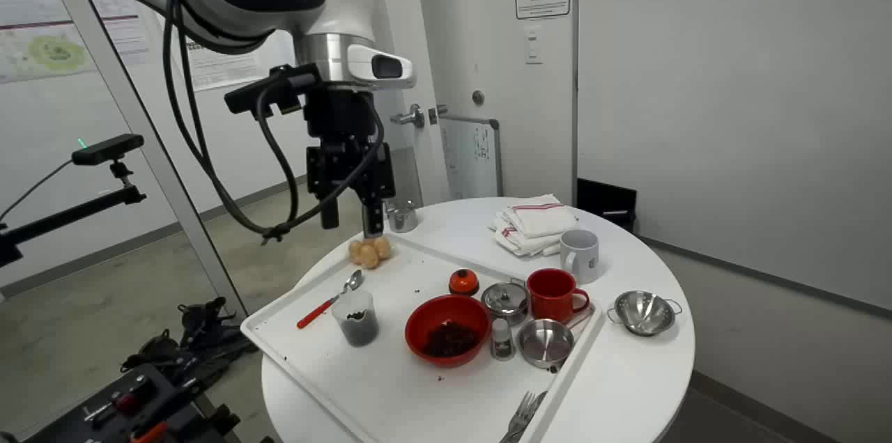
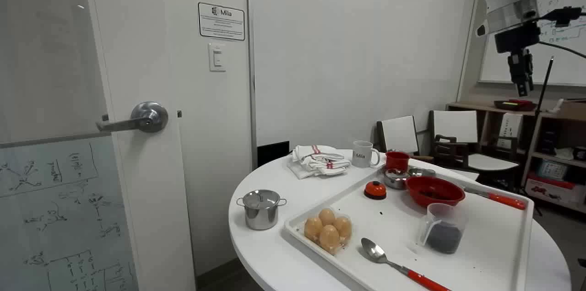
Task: Pour some of the contents of the jar into the orange bowl
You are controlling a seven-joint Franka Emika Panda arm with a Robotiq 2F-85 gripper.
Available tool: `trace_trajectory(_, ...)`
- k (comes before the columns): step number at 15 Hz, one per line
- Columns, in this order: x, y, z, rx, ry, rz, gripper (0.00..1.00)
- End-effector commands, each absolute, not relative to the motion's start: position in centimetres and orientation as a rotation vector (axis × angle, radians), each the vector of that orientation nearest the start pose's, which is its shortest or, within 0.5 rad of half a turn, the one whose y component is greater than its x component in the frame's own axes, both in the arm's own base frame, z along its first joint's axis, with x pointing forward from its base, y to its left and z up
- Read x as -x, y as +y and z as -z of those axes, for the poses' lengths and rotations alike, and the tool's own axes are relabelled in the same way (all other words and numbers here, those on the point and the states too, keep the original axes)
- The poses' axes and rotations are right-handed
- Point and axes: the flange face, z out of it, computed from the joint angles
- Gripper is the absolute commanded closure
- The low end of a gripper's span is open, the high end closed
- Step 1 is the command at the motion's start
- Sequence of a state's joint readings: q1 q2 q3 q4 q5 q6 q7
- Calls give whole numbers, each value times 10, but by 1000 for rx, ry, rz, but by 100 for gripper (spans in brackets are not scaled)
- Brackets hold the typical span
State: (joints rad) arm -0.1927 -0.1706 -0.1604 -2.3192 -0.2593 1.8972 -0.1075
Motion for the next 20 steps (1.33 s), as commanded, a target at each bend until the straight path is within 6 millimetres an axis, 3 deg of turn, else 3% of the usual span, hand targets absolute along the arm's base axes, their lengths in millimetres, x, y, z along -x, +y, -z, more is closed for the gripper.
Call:
trace_trajectory(1, -420, -175, -393, 3244, 203, -478, 0)
trace_trajectory(3, -420, -175, -393, 3244, 203, -478, 0)
trace_trajectory(11, -430, -133, -397, 2942, 867, -498, 0)
trace_trajectory(20, -462, 3, -373, 2647, 1433, -136, 0)
